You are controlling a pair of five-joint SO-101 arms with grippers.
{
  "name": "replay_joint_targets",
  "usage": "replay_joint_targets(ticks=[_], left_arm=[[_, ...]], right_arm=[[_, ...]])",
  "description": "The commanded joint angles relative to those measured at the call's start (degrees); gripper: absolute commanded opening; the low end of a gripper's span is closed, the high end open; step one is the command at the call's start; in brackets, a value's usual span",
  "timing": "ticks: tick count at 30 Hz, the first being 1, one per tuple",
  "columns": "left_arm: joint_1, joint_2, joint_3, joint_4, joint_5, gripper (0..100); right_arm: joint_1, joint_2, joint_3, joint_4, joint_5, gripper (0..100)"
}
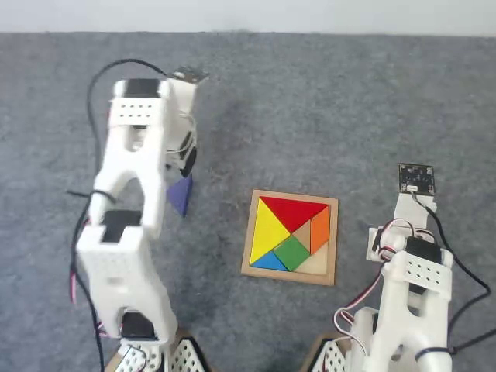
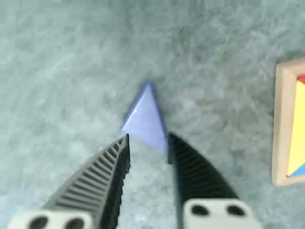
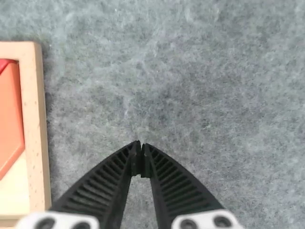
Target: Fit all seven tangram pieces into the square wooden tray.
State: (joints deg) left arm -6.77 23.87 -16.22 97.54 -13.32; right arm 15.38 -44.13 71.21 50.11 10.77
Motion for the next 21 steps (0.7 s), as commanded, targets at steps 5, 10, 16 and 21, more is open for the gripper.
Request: replay_joint_targets(ticks=[5, 10, 16, 21], left_arm=[[-2.2, -8.18, 23.16, -17.49, -2.11, 20], [-2.81, -0.62, 24.48, -24.26, -2.11, 20], [-2.29, 7.3, 17.27, -22.24, 0.18, 20], [-1.23, 9.05, 15.78, -19.6, -0.18, 20]], right_arm=[[-0.57, -0.4, -2.29, 0.84, 1.05, 1.1], [-0.57, -0.4, -2.29, 0.84, 1.05, 1.1], [-0.57, -0.4, -2.29, 0.84, 1.14, 1.1], [-0.57, -0.4, -2.29, 0.84, 1.14, 1.1]])
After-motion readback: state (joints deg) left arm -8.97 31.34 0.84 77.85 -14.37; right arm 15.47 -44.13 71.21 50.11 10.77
